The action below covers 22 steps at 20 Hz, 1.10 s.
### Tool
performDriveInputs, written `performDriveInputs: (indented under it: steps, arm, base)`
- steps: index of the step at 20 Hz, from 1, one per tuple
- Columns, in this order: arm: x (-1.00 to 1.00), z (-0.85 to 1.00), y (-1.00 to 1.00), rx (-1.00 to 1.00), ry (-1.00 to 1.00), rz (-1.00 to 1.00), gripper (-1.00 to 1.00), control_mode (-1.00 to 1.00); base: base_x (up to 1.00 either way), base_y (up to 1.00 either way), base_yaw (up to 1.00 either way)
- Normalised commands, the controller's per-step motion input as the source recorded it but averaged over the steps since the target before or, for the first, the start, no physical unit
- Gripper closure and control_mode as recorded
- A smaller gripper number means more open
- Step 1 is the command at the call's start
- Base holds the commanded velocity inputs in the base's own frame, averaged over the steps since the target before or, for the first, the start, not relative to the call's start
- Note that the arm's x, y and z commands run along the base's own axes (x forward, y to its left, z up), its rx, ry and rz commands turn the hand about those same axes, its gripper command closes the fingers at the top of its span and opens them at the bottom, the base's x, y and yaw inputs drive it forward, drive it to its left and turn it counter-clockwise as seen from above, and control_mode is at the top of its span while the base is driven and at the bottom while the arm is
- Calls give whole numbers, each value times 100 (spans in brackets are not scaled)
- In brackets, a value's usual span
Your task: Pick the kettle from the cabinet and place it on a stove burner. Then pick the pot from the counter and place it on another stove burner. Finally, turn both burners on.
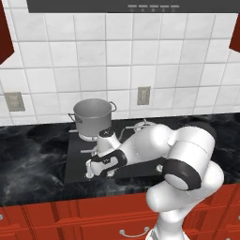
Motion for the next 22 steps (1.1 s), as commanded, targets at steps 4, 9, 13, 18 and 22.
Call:
performDriveInputs:
  steps: [4, 9, 13, 18, 22]
  arm:
    - [0, -35, 0, 0, -6, 16, 100, -100]
    - [0, -38, 0, 0, -4, 15, 100, -100]
    - [0, -40, 0, 0, -2, 14, 100, -100]
    - [-1, -31, 0, 0, -2, 13, 100, -100]
    - [0, -26, 0, 0, -3, 9, -100, -100]
  base:
    - [0, 0, 0]
    - [0, 0, 0]
    - [0, 0, 0]
    - [0, 0, 0]
    - [0, 0, 0]
